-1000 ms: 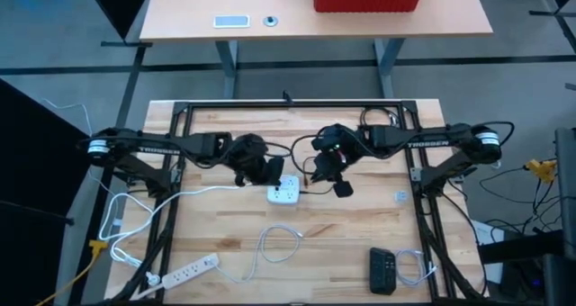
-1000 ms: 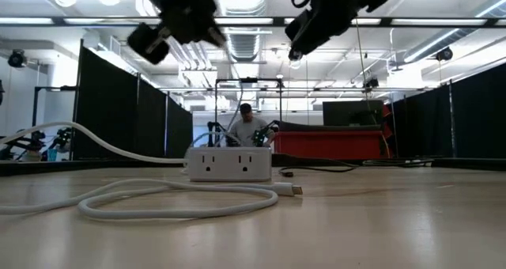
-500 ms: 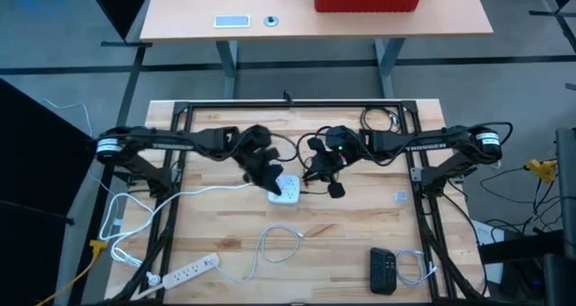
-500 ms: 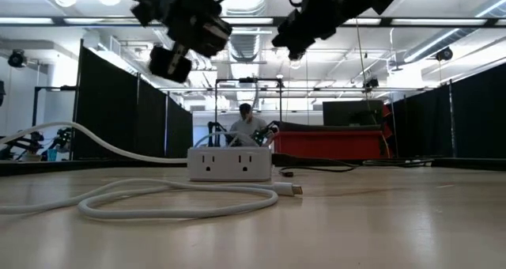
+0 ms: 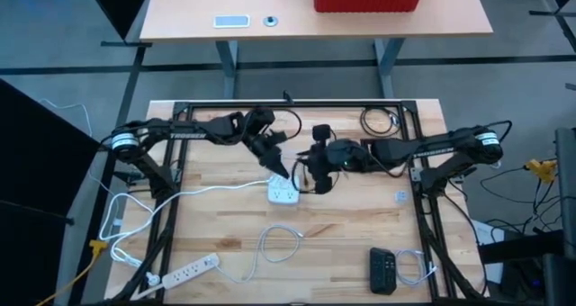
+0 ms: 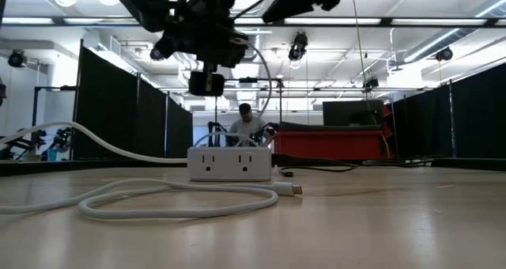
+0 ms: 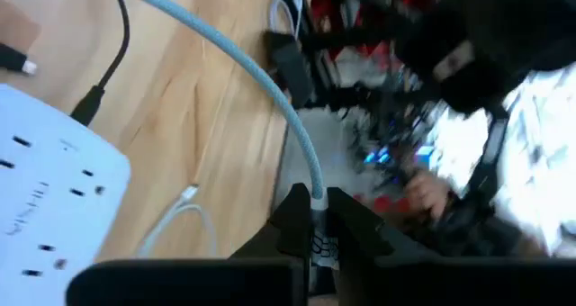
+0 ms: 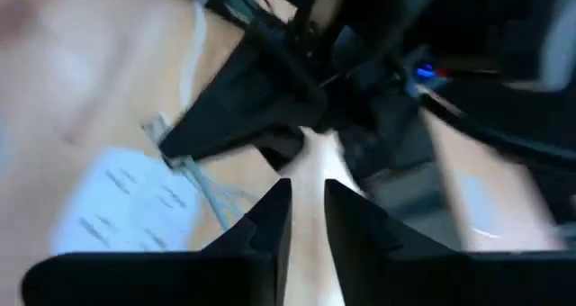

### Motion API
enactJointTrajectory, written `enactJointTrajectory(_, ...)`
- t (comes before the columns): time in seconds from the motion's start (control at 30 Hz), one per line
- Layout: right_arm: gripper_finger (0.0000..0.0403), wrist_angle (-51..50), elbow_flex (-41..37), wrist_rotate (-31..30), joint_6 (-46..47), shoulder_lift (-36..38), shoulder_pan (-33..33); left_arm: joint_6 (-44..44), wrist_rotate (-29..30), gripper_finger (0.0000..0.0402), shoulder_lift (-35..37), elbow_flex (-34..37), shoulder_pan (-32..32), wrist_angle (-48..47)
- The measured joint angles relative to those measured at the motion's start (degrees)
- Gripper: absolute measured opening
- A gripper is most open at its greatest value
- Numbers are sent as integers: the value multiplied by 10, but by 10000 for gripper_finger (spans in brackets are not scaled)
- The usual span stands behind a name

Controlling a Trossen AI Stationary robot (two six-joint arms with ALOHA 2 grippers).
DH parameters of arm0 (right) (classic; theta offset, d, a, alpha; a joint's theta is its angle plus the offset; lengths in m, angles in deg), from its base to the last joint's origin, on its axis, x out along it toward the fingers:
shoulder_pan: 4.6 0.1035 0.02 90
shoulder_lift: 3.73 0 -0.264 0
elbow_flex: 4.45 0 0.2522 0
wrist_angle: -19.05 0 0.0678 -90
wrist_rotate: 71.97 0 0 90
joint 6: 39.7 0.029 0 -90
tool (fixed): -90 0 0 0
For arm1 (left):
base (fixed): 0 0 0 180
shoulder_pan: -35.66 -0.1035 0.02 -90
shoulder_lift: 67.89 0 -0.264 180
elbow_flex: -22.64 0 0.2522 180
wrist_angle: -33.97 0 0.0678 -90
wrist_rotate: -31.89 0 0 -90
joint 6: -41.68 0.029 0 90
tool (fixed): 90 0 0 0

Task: Insert USB
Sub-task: Insert the blue USB cable into the top white outlet extension

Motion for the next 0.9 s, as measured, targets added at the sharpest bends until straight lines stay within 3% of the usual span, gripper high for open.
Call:
enactJointTrajectory(0.13, 82, -25, 7, -95, -45, -3, 24, -89, -6, 8, 0, 0, -5, 31)
enactJointTrajectory(0.4, 118, -73, 7, -98, 14, -28, 53, -211, -19, 9, 6, 0, -5, 157)
enactJointTrajectory(0.57, 123, -36, 7, -142, -10, -48, 72, -202, -4, 9, 7, 0, -9, 155)
enactJointTrajectory(0.7, 116, -7, 7, -186, -109, -51, 75, -196, 2, 9, 7, 0, -9, 157)
enactJointTrajectory(0.9, 96, 7, 7, -199, -210, -50, 75, -188, 4, 9, 6, 0, -9, 156)
